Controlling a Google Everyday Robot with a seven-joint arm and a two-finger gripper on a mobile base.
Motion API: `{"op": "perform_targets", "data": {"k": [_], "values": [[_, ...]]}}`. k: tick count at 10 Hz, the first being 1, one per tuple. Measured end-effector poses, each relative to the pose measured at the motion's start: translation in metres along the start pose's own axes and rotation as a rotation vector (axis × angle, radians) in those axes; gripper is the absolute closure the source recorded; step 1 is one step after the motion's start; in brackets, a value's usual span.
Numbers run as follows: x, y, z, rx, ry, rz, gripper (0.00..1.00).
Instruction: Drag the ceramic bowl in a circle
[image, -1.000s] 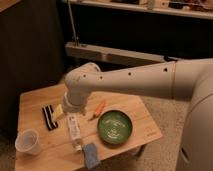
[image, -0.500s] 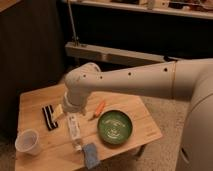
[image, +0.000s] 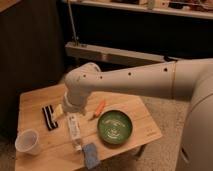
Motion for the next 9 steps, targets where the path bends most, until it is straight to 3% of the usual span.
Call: {"op": "perform_targets", "data": {"k": [7, 9], "values": [[0.000, 0.000, 0.000, 0.000, 0.000, 0.001, 0.20], [0.002, -0.011, -0.006, 0.016, -0.018, 0.037, 0.20]]}}
